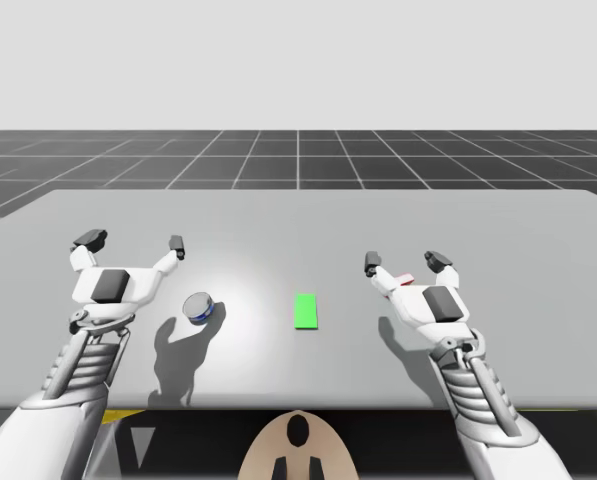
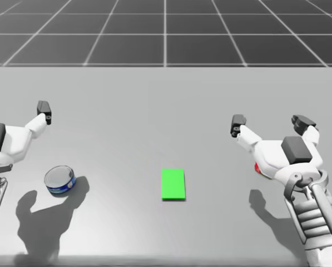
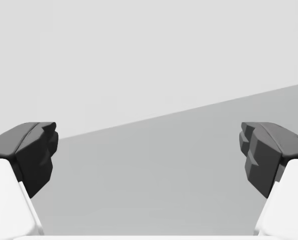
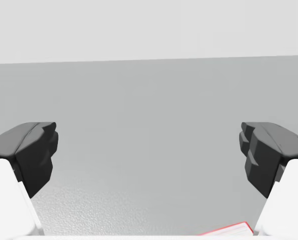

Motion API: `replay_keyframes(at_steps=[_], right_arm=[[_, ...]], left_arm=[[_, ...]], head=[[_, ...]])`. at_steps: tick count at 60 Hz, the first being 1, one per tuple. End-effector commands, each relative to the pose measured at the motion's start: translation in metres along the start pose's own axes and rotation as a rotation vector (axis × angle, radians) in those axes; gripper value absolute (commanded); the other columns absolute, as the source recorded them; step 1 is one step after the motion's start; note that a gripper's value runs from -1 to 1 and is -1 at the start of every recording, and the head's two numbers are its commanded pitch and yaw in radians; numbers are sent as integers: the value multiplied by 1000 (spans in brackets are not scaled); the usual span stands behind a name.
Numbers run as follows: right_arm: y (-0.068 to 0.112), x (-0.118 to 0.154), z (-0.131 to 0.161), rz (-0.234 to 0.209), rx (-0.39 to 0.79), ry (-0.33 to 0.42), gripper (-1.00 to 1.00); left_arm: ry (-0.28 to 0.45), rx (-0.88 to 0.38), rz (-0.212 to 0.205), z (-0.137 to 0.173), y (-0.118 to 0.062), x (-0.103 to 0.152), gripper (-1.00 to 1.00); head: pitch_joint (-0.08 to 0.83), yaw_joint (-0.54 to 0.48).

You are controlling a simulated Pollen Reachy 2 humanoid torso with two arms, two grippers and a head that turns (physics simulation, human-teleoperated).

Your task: Look at the card. If it is red, pick the object on the left. If it is green, pick the object on the right.

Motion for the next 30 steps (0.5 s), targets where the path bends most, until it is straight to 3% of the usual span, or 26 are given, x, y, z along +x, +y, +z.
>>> replay_keyframes(at_steps=[1, 10, 30], right_arm=[[6, -2, 1, -32, 0, 6, -1000], [6, -2, 1, -31, -1, 8, -1000], [7, -2, 1, -24, 4, 6, -1000]], left_arm=[[-4, -2, -8, 0, 0, 0, -1000], [-13, 1, -16, 0, 1, 2, -1000], [-20, 3, -28, 0, 0, 2, -1000]], head=[[634, -10], [705, -32], [717, -30]])
